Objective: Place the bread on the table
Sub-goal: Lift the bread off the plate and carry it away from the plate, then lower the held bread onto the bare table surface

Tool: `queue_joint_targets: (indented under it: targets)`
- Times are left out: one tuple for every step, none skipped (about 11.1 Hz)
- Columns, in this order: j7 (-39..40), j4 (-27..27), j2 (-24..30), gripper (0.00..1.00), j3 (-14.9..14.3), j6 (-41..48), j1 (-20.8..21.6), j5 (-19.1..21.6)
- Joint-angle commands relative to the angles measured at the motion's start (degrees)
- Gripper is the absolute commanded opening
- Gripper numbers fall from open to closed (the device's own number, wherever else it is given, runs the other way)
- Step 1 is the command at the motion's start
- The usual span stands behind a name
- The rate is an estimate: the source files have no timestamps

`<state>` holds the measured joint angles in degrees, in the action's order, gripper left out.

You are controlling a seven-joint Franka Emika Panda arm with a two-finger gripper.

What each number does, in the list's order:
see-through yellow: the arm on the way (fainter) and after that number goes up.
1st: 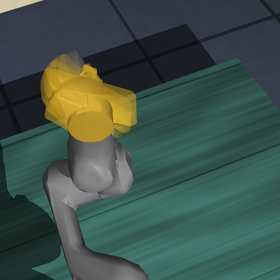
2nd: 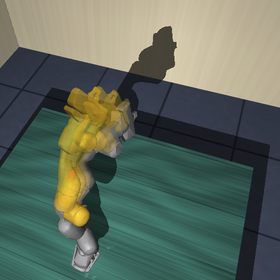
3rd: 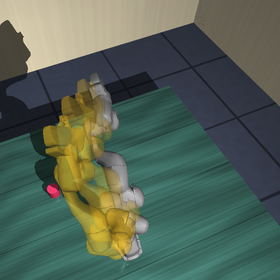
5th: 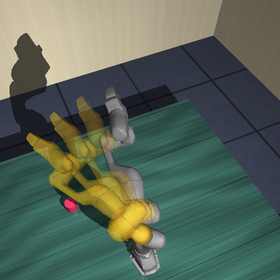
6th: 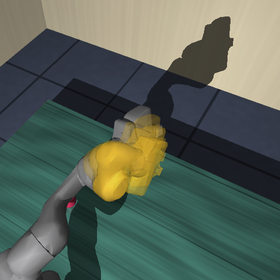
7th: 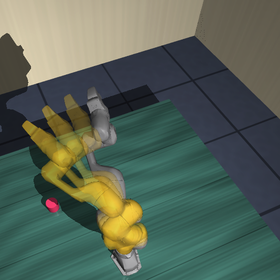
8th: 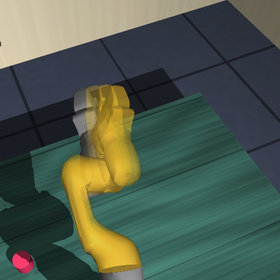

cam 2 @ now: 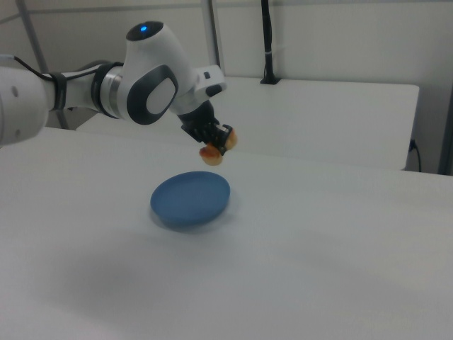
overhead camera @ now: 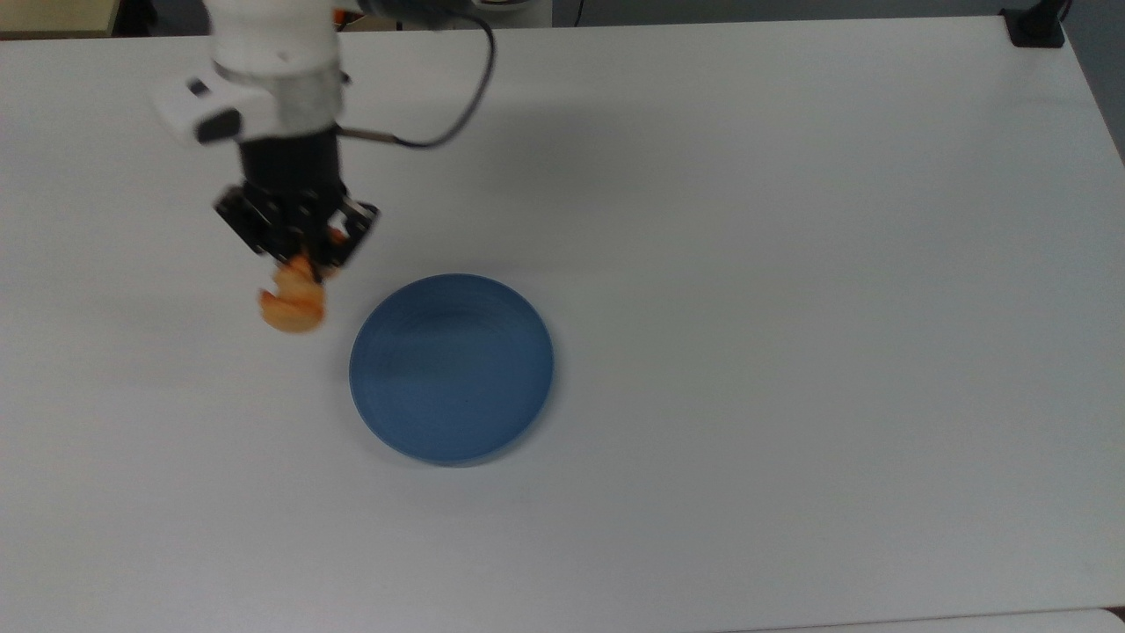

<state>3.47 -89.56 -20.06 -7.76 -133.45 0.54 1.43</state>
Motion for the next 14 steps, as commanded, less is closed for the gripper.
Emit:
queue_joint_targets:
  targets:
    - [11.25,-7.37,9.05,0.0,-8.37,5.03,-0.37,4.52]
    - [16.17,-8.86,10.64,0.0,-13.54,5.22,0.85,7.33]
    - [20.74,-9.92,11.61,0.0,-18.99,5.22,2.26,9.8]
    - [26.27,-11.06,11.79,0.0,-24.7,5.48,3.31,10.95]
    - [30.15,-12.11,11.71,0.0,-27.46,5.57,3.24,11.05]
    - [34.71,-14.21,11.62,0.0,-29.74,5.14,2.98,11.05]
    - [38.41,-15.89,11.18,0.01,-31.16,4.78,2.63,11.05]
    - [41.32,-17.47,10.22,0.01,-31.44,4.35,1.23,11.05]
    - [44.22,-19.14,9.43,0.01,-31.35,2.25,0.35,11.05]
    - [45.82,-20.9,8.38,0.01,-31.35,0.93,-0.45,11.05]
    - [47.31,-22.13,6.8,0.02,-31.44,-0.74,-1.32,11.05]
    - [48.11,-22.84,3.74,0.02,-31.35,-4.15,-2.12,11.14]
    - [48.12,-22.76,1.53,0.02,-31.26,-6.01,-2.21,11.14]
    - [48.21,-22.41,-0.49,0.03,-30.83,-6.46,-2.73,11.23]
